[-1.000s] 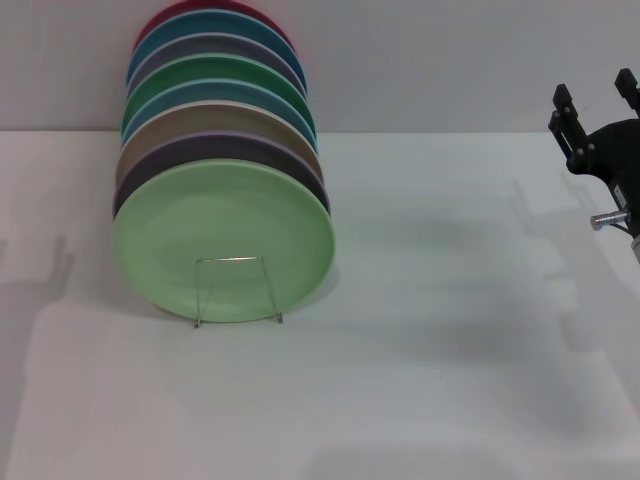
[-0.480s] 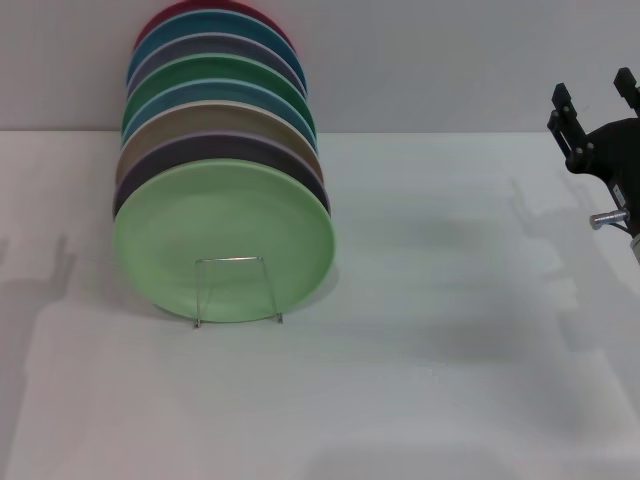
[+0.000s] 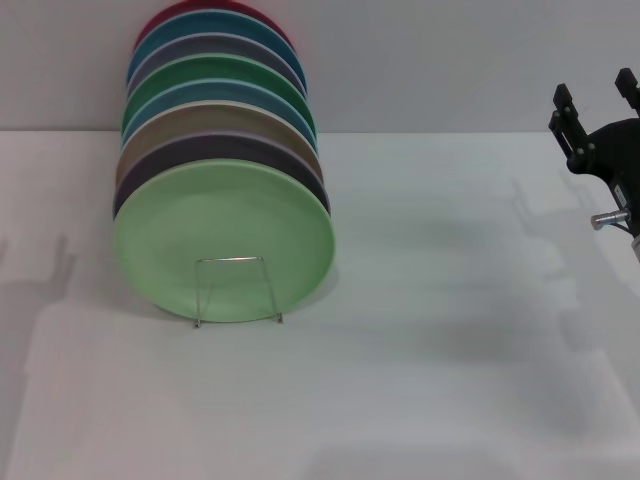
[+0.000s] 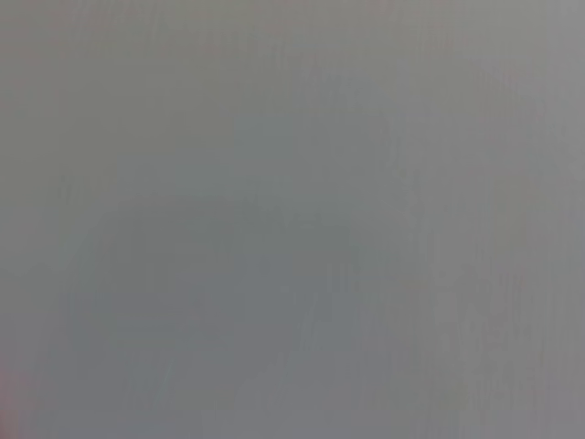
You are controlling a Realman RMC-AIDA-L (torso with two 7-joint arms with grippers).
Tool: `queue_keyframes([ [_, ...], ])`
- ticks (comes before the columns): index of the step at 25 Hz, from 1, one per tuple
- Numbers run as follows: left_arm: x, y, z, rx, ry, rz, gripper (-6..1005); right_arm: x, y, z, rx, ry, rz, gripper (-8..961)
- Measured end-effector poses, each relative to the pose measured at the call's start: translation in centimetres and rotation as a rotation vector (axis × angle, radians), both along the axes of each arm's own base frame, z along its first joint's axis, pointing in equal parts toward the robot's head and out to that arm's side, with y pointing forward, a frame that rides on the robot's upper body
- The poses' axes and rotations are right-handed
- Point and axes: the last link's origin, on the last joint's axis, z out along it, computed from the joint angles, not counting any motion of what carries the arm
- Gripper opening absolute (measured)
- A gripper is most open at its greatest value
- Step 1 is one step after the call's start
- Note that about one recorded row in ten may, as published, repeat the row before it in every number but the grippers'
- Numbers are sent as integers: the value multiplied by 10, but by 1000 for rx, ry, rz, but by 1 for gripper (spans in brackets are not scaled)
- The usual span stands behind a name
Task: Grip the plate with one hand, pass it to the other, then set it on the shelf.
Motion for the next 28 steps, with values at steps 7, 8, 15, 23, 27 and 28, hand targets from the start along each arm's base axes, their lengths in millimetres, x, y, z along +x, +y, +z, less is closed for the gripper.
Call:
queue_keyframes([
  [7, 0, 0, 0, 0, -1, 0, 754, 0, 0, 0, -1, 0, 0, 684],
  [8, 0, -1, 0, 0, -1, 1, 754, 0, 0, 0, -1, 0, 0, 684],
  [15, 0, 0, 0, -1, 0, -1, 754, 0, 0, -1, -3, 4, -1, 682],
  [23, 1, 0, -1, -3, 1, -3, 754, 1, 1, -2, -10, 2, -9, 683],
  [27, 0, 0, -1, -3, 1, -2, 754, 1, 1, -2, -10, 1, -9, 683],
  [28, 0, 0, -1, -3, 1, -1, 754, 0, 1, -2, -10, 1, -8, 684],
])
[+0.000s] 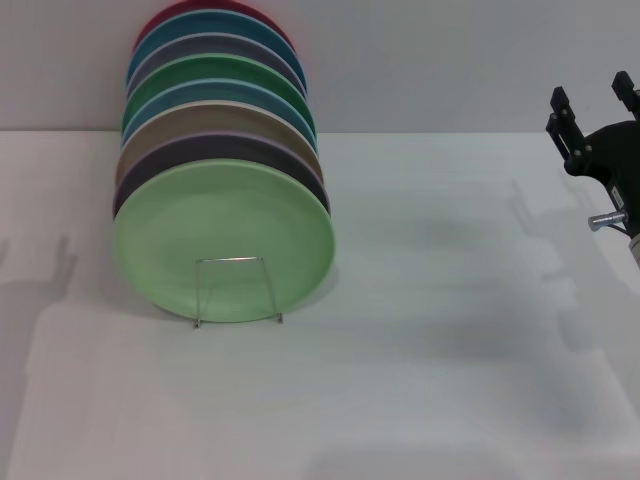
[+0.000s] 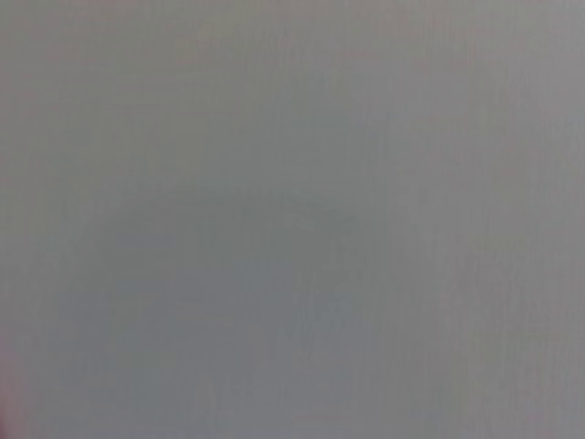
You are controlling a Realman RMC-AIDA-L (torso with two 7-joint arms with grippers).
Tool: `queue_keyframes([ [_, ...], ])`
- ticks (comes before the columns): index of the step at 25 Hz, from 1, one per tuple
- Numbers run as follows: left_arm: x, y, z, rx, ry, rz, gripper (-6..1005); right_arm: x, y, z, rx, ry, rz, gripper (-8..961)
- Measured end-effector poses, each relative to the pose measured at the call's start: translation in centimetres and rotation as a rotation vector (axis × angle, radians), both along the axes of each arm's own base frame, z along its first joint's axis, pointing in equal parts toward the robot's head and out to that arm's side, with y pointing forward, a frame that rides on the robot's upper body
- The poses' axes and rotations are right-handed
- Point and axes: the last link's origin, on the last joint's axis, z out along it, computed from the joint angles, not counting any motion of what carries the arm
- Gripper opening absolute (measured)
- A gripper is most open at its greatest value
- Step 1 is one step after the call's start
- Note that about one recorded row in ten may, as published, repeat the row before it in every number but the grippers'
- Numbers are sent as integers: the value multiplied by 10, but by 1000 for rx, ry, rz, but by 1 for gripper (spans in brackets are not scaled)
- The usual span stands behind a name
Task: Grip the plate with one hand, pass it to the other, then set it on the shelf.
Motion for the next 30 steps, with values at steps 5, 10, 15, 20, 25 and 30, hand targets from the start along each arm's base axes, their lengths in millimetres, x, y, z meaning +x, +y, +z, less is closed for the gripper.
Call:
queue_keyframes([
  [5, 0, 0, 0, 0, 0, 1, 754, -1, 1, 0, -1, -1, 3, 683],
  [10, 0, 0, 0, -1, 1, 1, 754, -1, 2, -1, -9, -4, -1, 683],
  [15, 1, 0, 0, 1, 2, -3, 755, -1, 2, -1, -8, -4, -2, 683],
  [20, 2, 1, 0, 3, 2, -8, 755, -3, 3, -1, -8, -5, 2, 683],
  [25, 2, 1, 0, 4, 2, -9, 755, -4, 5, -2, -11, -6, 3, 684],
  [30, 2, 0, 1, 6, 2, -10, 755, -4, 6, -3, -17, -8, -1, 683],
])
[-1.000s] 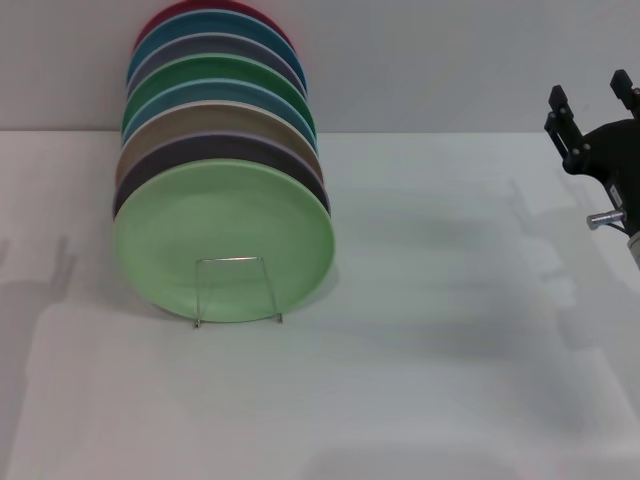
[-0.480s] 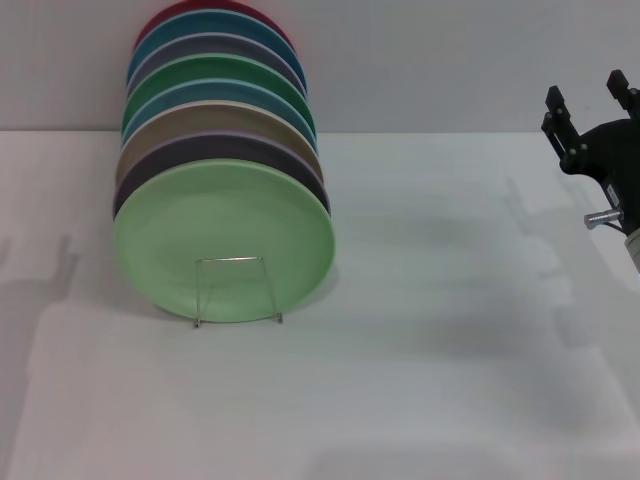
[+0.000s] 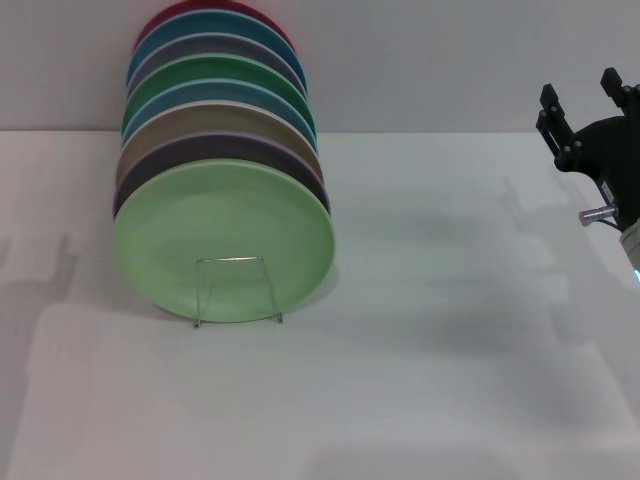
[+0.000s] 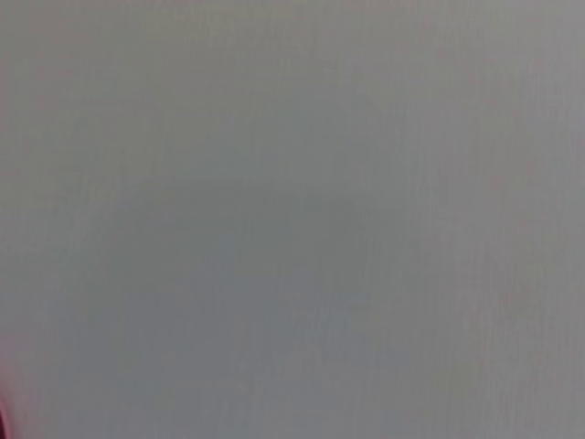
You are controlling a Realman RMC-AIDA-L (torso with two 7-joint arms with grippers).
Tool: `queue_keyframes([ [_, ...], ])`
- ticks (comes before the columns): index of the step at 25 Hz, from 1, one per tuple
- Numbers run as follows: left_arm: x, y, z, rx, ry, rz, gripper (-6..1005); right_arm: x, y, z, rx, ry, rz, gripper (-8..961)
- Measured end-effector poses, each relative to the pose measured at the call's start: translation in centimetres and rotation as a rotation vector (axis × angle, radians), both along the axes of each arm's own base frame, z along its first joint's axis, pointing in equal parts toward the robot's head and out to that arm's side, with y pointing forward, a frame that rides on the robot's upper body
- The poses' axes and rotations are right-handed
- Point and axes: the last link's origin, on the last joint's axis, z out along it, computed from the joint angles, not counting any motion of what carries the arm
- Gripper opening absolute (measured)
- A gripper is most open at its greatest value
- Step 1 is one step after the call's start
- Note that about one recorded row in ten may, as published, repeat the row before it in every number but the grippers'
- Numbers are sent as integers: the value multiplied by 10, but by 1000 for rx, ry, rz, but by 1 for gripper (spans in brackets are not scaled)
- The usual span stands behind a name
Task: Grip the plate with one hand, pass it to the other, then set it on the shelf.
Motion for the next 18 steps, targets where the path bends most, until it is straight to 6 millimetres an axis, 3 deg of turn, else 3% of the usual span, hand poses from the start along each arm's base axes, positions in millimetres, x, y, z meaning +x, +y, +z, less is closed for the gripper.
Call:
queue_keyframes([
  [18, 0, -1, 1, 10, -1, -5, 755, 1, -1, 0, 1, 4, -1, 683],
])
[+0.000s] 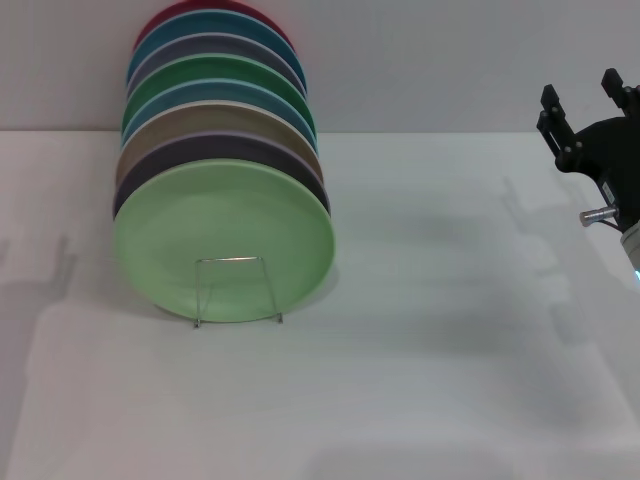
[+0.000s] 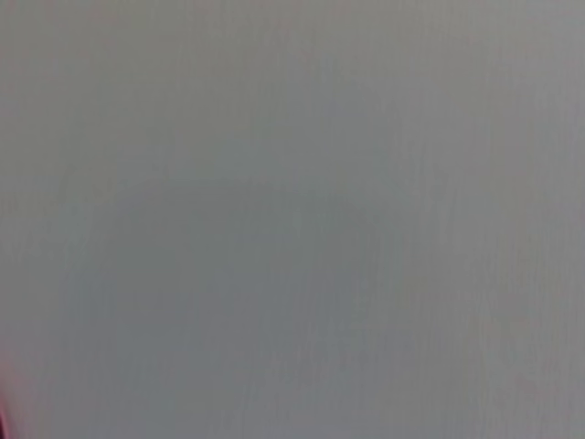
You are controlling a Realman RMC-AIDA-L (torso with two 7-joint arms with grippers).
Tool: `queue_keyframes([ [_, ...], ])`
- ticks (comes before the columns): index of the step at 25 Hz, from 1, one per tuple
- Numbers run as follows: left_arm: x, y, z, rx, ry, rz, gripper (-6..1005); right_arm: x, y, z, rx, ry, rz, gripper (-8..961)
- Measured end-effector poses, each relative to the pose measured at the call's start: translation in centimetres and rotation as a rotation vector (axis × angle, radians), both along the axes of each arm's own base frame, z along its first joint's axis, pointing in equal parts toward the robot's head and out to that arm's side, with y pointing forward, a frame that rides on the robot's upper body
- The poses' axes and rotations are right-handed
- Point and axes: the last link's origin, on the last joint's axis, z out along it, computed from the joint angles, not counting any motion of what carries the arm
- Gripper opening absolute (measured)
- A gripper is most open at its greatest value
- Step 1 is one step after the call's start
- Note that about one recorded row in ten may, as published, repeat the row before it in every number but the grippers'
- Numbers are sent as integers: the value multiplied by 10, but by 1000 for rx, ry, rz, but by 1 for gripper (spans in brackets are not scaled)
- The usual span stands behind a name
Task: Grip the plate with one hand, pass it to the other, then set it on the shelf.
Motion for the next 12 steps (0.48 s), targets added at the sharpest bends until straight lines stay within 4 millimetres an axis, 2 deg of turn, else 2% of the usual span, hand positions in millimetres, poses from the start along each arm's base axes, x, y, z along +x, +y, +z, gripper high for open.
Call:
queue_keyframes([
  [12, 1, 0, 3, 13, 1, -7, 755, -3, 0, 0, 2, 8, 10, 683],
])
